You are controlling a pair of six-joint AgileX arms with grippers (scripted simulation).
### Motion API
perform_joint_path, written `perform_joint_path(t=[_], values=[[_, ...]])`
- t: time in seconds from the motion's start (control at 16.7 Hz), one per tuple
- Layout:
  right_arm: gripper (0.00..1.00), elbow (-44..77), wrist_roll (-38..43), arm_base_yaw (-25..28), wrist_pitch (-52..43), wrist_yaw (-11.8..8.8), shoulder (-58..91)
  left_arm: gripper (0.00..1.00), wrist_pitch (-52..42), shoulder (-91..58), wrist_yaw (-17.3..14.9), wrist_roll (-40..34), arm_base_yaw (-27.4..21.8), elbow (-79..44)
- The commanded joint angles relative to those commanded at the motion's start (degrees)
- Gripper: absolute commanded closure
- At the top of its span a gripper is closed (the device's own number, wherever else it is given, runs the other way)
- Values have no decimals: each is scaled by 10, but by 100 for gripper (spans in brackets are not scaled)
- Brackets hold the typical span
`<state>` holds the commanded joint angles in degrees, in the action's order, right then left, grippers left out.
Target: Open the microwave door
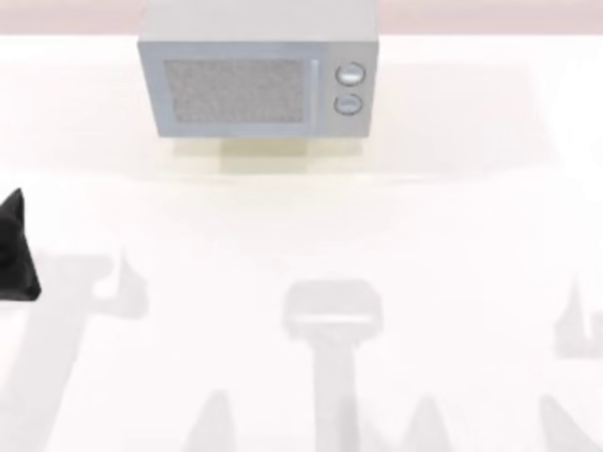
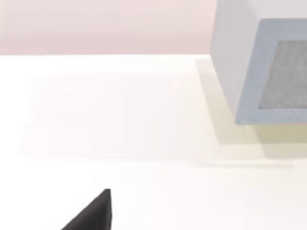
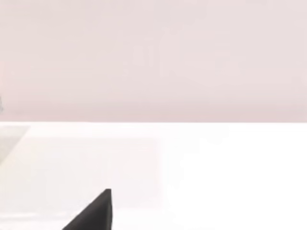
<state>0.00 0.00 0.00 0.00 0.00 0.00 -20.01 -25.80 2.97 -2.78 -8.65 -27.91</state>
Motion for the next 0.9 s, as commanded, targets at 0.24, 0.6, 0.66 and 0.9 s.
perform_joint_path(t=[0.24,0.6,0.66,0.9], values=[[0,0,0,0,0,0,0,0,-98,-175,19,-52,-59,-234],[0,0,0,0,0,0,0,0,-240,-472,54,-160,-154,-635],[0,0,0,0,0,0,0,0,-265,-524,61,-179,-169,-698],[0,0,0,0,0,0,0,0,-368,-735,92,-244,-224,-920]])
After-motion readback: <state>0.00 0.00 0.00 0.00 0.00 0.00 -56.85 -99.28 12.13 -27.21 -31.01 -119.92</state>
